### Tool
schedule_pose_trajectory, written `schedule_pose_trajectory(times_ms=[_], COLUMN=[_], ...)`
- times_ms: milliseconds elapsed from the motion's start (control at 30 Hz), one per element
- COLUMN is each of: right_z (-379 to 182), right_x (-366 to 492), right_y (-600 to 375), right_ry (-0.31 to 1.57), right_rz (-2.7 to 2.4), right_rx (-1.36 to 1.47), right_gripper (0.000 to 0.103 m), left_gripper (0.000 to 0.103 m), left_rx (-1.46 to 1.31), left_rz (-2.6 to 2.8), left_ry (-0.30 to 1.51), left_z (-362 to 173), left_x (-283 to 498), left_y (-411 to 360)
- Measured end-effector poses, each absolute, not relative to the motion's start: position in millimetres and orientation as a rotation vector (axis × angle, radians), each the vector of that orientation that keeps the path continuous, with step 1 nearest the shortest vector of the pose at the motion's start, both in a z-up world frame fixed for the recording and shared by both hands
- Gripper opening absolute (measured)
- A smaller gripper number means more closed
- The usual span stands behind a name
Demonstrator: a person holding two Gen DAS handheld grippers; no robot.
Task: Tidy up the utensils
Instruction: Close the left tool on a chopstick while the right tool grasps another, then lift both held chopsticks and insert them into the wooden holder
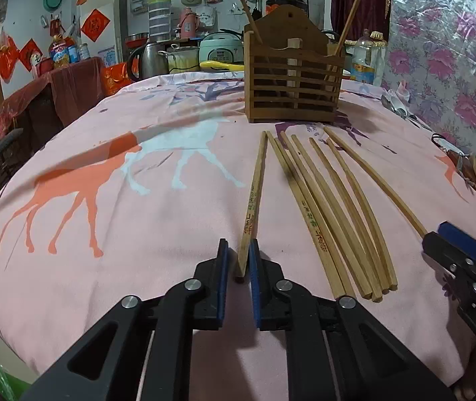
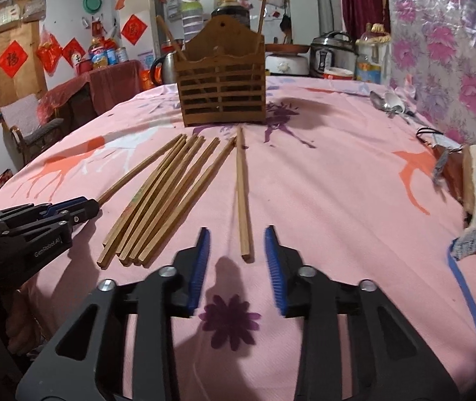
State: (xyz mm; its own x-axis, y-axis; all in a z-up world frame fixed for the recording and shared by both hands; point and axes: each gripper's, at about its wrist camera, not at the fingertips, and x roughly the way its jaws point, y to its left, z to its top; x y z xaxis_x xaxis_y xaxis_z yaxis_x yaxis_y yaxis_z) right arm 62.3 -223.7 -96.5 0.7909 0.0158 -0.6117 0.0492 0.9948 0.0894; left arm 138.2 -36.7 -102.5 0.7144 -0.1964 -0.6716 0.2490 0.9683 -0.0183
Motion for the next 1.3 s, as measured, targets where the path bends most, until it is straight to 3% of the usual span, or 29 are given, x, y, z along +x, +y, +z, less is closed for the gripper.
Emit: schedule_pose_trajectory(times_ms=[233, 467, 967, 1300], right_z=[-103, -95, -47, -5], right_x=[66, 57, 41, 54], right_y=[-227, -228, -245, -261], right_ry=[0.685, 0.629, 0.491, 0.441], right_rz=[-0.024, -0.048, -0.078, -0.076], right_rx=[0.132, 0.116, 0.137, 0.197], right_gripper=[0.007, 0.006, 0.006, 0.006], left_gripper=[0.014, 0.006, 0.006, 0.006], left_rx=[0.088, 0.050, -0.001, -0.015], left_rz=[-0.223, -0.256, -0.236, -0.269], left_ry=[0.712, 0.751, 0.715, 0.663], left_z=[-105, -98, -52, 7], left_x=[132, 130, 127, 141], left_y=[-39, -30, -13, -16])
